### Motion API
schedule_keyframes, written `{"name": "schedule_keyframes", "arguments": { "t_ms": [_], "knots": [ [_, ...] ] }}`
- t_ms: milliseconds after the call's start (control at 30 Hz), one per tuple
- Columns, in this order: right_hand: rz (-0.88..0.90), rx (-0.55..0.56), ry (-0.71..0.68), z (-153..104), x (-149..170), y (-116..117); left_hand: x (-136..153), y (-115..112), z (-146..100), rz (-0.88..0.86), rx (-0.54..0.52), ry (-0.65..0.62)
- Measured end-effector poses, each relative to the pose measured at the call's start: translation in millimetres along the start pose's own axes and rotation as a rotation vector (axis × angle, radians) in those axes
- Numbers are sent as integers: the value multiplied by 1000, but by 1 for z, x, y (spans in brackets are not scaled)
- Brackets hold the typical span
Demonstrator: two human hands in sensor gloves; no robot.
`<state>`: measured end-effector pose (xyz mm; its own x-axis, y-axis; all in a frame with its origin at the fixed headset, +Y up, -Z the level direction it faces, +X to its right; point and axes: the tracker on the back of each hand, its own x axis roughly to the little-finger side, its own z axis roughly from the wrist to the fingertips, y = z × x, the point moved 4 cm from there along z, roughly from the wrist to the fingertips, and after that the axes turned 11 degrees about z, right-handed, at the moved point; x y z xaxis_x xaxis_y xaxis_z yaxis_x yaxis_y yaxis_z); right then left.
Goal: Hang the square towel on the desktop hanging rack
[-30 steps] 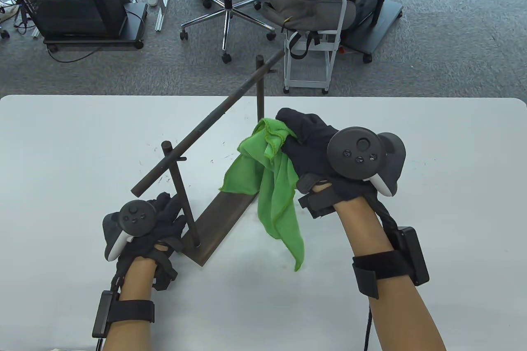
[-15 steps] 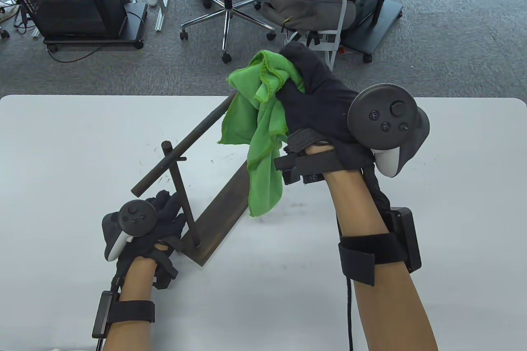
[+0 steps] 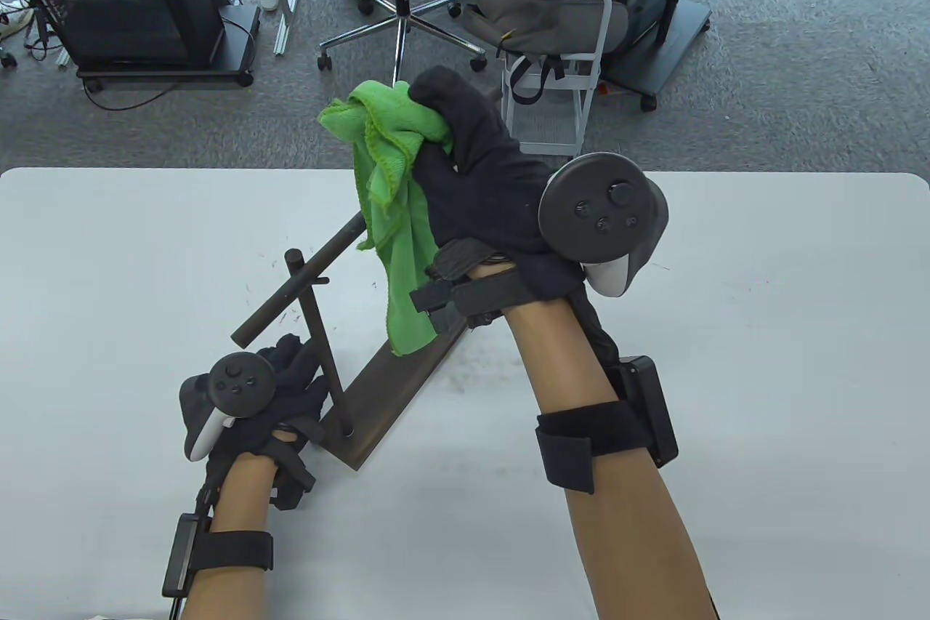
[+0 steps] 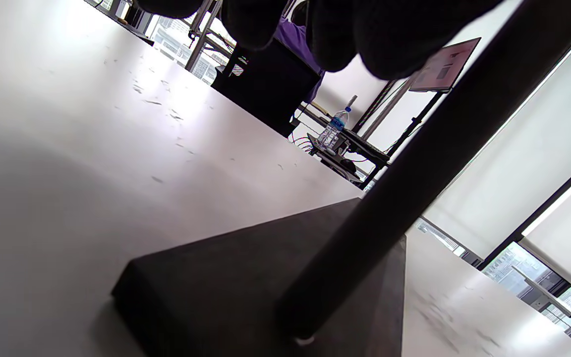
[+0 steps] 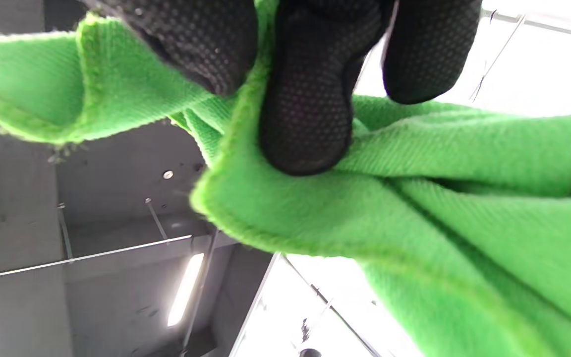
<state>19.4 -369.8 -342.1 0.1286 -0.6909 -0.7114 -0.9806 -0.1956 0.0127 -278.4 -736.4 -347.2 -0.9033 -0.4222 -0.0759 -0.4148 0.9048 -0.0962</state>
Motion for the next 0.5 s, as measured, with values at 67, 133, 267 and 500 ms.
{"name": "schedule_keyframes", "arguments": {
  "t_ms": [67, 133, 267, 500],
  "knots": [
    [5, -37, 0, -2, 5, 11, 0, 0, 1, 0, -2, -1],
    [-26, -67, -2, -3, 10, 22, 1, 0, 1, -3, 1, 4],
    [-40, -113, 4, -4, 19, 39, 3, 0, 0, -2, 1, 8],
    [-68, -211, 18, -9, 34, 61, -1, 0, 1, -6, 6, 1]
  ]
}}
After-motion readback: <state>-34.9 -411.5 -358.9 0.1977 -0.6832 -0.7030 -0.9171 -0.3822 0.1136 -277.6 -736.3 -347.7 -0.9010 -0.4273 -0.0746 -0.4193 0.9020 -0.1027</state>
